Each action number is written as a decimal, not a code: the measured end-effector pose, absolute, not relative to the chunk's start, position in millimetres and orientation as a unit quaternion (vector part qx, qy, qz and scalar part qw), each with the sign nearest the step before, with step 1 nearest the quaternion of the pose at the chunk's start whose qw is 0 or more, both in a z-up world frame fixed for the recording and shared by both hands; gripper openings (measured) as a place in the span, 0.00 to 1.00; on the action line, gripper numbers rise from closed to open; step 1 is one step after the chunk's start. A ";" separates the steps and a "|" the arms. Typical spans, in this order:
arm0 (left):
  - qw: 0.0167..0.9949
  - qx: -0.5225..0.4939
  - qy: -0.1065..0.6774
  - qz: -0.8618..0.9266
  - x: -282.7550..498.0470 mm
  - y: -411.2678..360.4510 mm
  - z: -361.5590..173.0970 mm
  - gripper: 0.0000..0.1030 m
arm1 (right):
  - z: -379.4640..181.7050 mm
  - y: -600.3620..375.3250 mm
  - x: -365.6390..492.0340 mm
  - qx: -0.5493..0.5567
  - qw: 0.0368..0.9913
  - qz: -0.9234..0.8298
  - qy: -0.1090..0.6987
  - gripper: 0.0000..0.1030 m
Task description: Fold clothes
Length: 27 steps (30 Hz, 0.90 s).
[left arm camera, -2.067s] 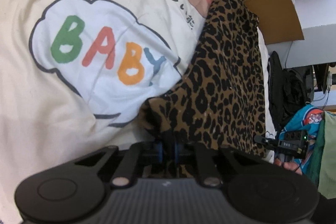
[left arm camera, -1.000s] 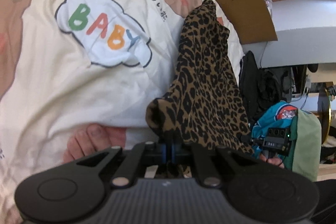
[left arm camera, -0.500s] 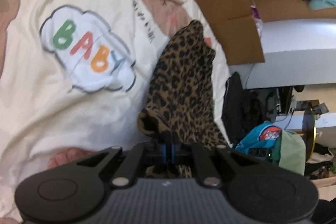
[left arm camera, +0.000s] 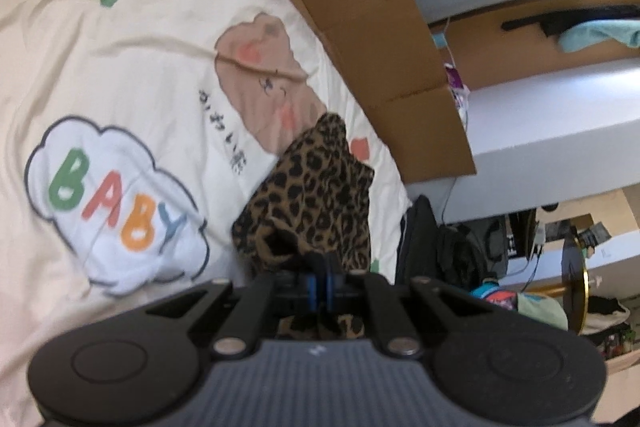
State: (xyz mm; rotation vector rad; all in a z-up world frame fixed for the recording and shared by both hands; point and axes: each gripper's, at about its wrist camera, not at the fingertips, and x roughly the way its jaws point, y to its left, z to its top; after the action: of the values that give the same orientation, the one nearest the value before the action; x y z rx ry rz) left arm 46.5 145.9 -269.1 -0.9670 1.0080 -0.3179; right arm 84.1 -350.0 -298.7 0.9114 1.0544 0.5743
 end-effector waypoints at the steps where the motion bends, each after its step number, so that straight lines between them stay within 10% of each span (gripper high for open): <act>1: 0.757 -0.441 0.461 -0.144 50.7 145.9 -269.5 0.05 | -298.7 -350.1 86.4 0.415 0.732 0.257 0.476 0.02; 27: 0.792 -0.395 0.444 -0.138 115.3 138.5 -265.1 0.05 | -300.2 -351.5 132.2 0.395 0.767 0.218 0.456 0.03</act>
State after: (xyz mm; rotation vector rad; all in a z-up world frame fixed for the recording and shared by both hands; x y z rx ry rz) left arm 115.3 138.5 -265.1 -0.8498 0.9548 -0.2971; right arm 132.2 -351.5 -300.2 0.8566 0.9892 0.4740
